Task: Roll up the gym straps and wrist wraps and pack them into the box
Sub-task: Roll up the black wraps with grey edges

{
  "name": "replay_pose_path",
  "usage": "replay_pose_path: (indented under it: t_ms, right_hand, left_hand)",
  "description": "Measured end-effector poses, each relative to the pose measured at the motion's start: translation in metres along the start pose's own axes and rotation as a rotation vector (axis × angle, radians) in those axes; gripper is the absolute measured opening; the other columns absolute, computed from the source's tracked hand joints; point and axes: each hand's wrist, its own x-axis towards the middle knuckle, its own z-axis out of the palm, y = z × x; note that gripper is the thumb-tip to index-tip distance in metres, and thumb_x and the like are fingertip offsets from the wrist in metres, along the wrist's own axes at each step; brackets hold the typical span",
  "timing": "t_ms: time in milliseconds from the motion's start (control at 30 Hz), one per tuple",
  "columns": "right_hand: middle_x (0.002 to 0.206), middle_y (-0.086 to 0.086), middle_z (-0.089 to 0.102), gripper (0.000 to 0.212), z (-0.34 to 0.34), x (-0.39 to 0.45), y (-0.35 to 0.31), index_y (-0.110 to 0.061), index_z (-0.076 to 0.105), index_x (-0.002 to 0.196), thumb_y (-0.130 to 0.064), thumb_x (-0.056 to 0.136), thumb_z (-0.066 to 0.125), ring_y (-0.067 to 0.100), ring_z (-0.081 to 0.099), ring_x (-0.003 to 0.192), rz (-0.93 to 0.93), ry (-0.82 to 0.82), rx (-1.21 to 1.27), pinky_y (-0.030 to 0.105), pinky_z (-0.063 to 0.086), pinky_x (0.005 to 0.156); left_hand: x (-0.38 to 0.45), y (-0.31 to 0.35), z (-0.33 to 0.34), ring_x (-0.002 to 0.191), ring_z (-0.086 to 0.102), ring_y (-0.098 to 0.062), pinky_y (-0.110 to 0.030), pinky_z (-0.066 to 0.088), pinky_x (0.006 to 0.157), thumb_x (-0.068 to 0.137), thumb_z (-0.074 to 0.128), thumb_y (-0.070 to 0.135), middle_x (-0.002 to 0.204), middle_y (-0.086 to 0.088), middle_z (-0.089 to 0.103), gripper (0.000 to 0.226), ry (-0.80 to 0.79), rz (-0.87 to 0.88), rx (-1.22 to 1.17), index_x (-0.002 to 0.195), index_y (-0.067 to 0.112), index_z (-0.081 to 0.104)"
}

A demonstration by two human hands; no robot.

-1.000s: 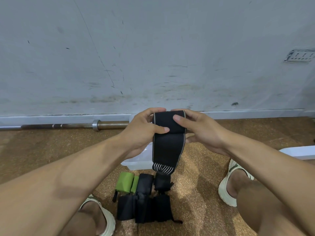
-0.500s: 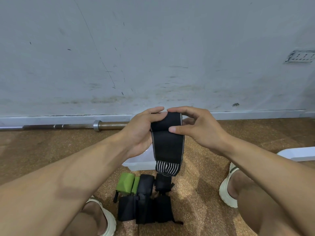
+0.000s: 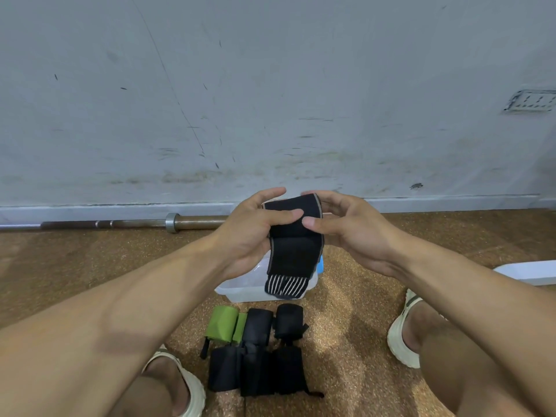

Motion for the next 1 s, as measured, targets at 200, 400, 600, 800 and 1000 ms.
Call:
replay_pose_path:
  t_ms: [200,400,600,800,1000]
  right_hand:
    - [0.126,0.002,0.074,0.06,0.001,-0.005,-0.002,-0.02,0.051,0.149,-0.002,0.095,0.068,0.019,0.074,0.108,0.038,-0.03,-0.096,0.027,0.059,0.087]
    - [0.13,-0.008,0.07,0.061,0.003,-0.011,-0.007,-0.02,0.044,0.154,-0.014,0.098,0.067,0.012,0.07,0.116,0.054,-0.046,-0.156,0.034,0.055,0.103]
    - [0.125,0.003,0.07,0.064,0.006,-0.012,-0.008,-0.027,0.058,0.143,0.007,0.091,0.071,0.013,0.075,0.093,-0.072,0.1,-0.172,0.032,0.062,0.089]
    - [0.112,0.01,0.076,0.051,0.005,-0.011,-0.004,-0.025,0.071,0.12,0.013,0.085,0.072,0.013,0.074,0.097,-0.098,0.074,-0.178,0.026,0.06,0.079]
    - [0.121,0.005,0.073,0.04,0.002,-0.008,-0.004,-0.022,0.069,0.126,-0.014,0.088,0.076,0.017,0.075,0.103,0.001,0.001,-0.009,0.03,0.059,0.083]
  left_hand:
    - [0.001,-0.002,0.004,0.102,0.071,-0.025,-0.031,0.061,0.081,0.092,0.067,-0.003,0.119,-0.012,0.069,0.063,-0.003,-0.016,0.072,0.146,0.024,0.047]
    - [0.0,-0.004,0.005,0.102,0.072,-0.025,-0.031,0.06,0.085,0.093,0.066,-0.003,0.115,-0.014,0.071,0.065,-0.032,0.015,0.121,0.147,0.027,0.045]
    - [0.0,-0.006,0.007,0.104,0.073,-0.022,-0.04,0.062,0.086,0.093,0.072,0.016,0.12,-0.009,0.071,0.056,-0.012,0.009,0.141,0.143,0.026,0.047]
    - [0.002,-0.007,0.005,0.113,0.07,-0.034,-0.049,0.059,0.091,0.105,0.052,0.037,0.122,-0.02,0.071,0.041,0.002,-0.036,0.093,0.129,0.005,0.062]
    - [0.003,-0.005,0.004,0.108,0.071,-0.03,-0.049,0.059,0.094,0.101,0.061,0.015,0.114,-0.014,0.075,0.021,0.085,0.029,0.133,0.121,0.015,0.067]
